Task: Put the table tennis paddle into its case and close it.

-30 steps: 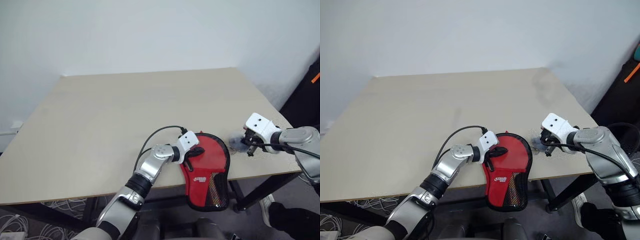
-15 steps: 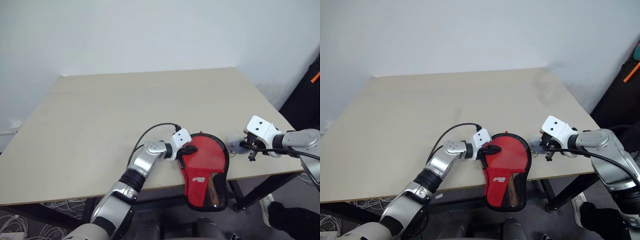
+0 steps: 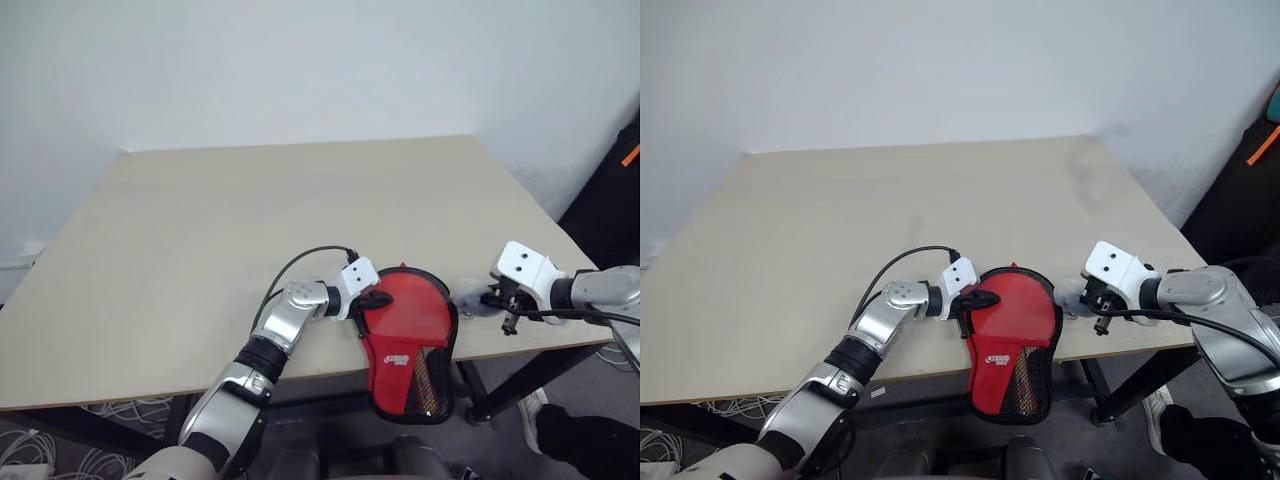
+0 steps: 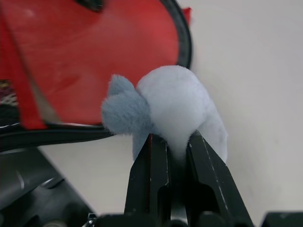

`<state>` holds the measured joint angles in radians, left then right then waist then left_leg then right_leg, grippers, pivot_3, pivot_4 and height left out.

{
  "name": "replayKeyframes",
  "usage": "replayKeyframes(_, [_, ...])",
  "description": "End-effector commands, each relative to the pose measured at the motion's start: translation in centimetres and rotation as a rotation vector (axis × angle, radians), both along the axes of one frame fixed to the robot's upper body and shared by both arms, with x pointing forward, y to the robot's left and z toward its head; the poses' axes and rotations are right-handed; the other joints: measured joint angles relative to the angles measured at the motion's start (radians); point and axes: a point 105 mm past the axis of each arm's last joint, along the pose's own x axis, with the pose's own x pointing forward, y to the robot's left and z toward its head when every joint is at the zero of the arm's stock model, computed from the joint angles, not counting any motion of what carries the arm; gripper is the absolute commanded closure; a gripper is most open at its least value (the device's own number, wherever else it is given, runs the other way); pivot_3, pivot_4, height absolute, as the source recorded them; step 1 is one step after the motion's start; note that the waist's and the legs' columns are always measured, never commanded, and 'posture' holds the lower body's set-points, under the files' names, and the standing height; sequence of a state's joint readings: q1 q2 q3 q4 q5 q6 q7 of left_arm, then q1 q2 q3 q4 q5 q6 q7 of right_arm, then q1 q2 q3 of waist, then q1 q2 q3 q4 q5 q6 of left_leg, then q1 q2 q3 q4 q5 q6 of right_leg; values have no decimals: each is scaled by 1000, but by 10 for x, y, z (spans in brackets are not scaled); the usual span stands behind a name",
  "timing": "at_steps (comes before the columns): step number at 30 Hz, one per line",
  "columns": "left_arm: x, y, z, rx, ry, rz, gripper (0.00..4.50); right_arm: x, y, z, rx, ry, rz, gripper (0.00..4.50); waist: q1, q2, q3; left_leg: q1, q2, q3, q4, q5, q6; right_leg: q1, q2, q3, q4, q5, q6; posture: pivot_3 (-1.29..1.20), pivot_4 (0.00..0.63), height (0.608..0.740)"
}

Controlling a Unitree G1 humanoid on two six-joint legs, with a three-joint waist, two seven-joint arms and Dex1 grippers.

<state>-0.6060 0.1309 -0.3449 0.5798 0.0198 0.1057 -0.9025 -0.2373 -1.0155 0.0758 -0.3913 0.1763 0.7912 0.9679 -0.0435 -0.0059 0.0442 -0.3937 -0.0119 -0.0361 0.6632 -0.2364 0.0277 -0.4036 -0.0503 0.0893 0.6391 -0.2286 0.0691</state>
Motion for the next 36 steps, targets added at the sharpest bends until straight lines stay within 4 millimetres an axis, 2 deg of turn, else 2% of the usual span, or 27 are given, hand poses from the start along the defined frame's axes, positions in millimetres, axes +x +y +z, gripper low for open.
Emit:
replayKeyframes(1, [-5, 9, -22, 81, 60, 4, 4500, -11, 4, 13, 6, -19, 75, 4493, 1, 0, 0, 0, 0, 0, 0, 0, 0, 0, 0, 0, 0, 0, 0, 0, 0, 740])
replayKeyframes(17, [-2, 8, -22, 90, 50, -2, 4500, -54, 14, 5, 37, 85, 248, 4493, 22, -4, 0, 0, 1, 1, 1, 0, 0, 0, 0, 0, 0, -1, -2, 0, 0, 740])
replayKeyframes(36, [-3, 5, -20, 88, 48, -26, 4500, -121, 32, -3, 124, 269, 420, 4493, 29, -10, 1, 0, 1, 0, 2, -1, 0, 2, 0, -1, 0, -2, -2, 0, 0, 740])
